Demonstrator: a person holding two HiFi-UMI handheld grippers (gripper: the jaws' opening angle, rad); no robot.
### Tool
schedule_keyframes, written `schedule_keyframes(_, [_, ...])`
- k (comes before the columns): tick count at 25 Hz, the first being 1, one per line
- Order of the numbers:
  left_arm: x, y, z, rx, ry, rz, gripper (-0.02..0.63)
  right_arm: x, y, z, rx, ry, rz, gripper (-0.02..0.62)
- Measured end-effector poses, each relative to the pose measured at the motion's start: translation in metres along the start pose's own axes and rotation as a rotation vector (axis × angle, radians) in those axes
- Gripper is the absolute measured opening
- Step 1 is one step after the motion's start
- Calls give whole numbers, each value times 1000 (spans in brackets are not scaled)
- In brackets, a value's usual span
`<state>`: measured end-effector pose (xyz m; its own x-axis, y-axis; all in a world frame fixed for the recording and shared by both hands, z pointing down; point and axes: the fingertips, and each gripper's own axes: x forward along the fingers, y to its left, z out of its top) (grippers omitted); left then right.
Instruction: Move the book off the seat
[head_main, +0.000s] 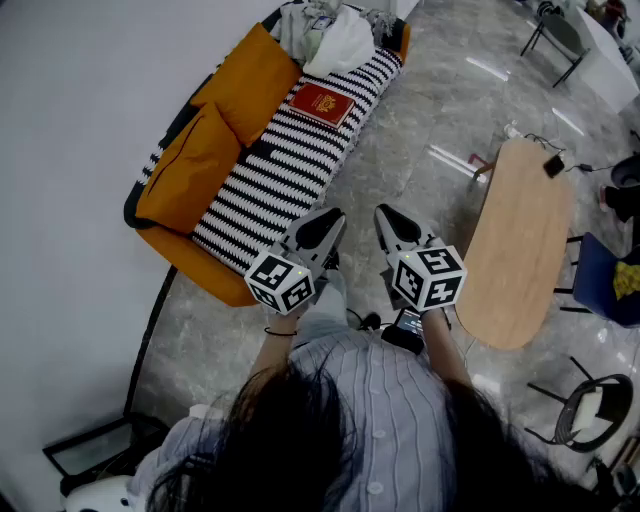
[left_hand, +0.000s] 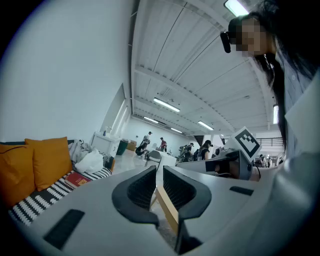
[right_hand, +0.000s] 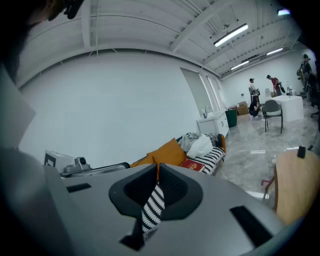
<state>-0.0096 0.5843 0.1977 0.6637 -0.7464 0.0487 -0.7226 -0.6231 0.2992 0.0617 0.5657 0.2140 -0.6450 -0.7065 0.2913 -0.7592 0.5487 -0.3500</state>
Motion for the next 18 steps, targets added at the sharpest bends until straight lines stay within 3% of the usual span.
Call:
schedule_keyframes(10, [24, 47, 5, -36, 16, 0, 35, 47, -18, 15, 7, 18, -7, 28])
schedule_keyframes(18, [51, 111, 14, -62, 44, -3, 35, 108, -40, 31, 32, 47, -40, 28])
